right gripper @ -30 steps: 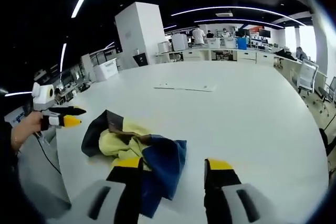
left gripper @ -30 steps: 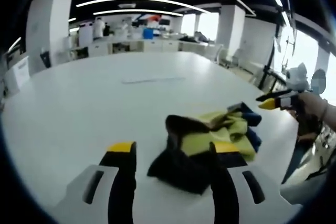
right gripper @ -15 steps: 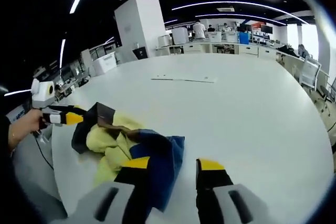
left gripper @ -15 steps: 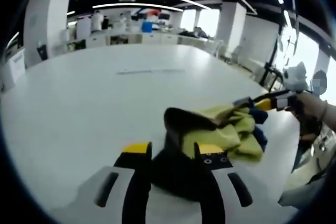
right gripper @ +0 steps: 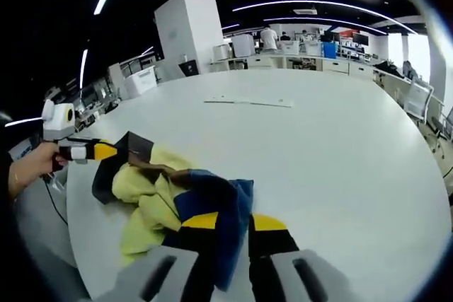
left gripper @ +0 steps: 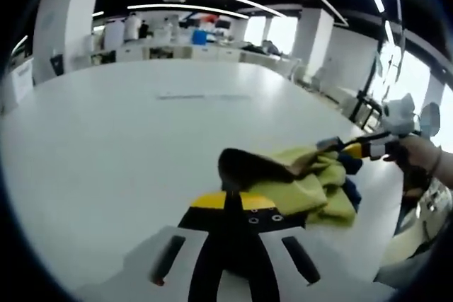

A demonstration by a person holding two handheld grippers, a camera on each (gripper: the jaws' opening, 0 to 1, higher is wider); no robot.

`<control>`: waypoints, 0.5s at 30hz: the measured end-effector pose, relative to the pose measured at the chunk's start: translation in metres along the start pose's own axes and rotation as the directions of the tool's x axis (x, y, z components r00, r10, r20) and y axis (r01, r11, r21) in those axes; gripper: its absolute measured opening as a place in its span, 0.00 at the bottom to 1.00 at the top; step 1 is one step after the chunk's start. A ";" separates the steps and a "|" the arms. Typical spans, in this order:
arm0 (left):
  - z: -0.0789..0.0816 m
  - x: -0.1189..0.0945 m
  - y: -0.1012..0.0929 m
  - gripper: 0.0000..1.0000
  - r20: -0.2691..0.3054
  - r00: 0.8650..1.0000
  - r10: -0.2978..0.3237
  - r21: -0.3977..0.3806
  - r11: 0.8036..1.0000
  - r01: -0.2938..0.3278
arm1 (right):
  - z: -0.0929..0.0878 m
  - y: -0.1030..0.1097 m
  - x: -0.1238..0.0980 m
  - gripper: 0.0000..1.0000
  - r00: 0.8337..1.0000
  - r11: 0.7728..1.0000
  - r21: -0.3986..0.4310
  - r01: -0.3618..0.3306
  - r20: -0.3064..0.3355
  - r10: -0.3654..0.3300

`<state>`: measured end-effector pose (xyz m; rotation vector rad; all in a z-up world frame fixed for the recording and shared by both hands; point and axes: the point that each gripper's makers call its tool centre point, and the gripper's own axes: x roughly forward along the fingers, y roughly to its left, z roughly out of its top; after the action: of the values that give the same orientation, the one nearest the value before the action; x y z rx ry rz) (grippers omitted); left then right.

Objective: Fold the garment on the visible template until the final outline fits inside the template.

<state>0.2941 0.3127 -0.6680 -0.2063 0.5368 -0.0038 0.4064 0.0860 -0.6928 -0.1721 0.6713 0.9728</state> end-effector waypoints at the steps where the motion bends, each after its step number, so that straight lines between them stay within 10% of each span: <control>1: 0.002 -0.001 0.001 0.00 0.008 1.000 0.007 -0.008 1.000 -0.007 | 0.000 -0.003 0.000 0.09 1.000 0.999 -0.026 0.020 0.001 -0.020; 15: 0.022 -0.012 -0.001 0.00 0.057 0.998 -0.016 -0.014 1.000 0.016 | 0.012 -0.002 -0.011 0.00 0.999 0.995 -0.090 0.031 0.028 -0.028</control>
<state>0.2952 0.3168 -0.6436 -0.2245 0.4786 -0.0095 0.4097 0.0823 -0.6769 -0.2477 0.5986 0.9762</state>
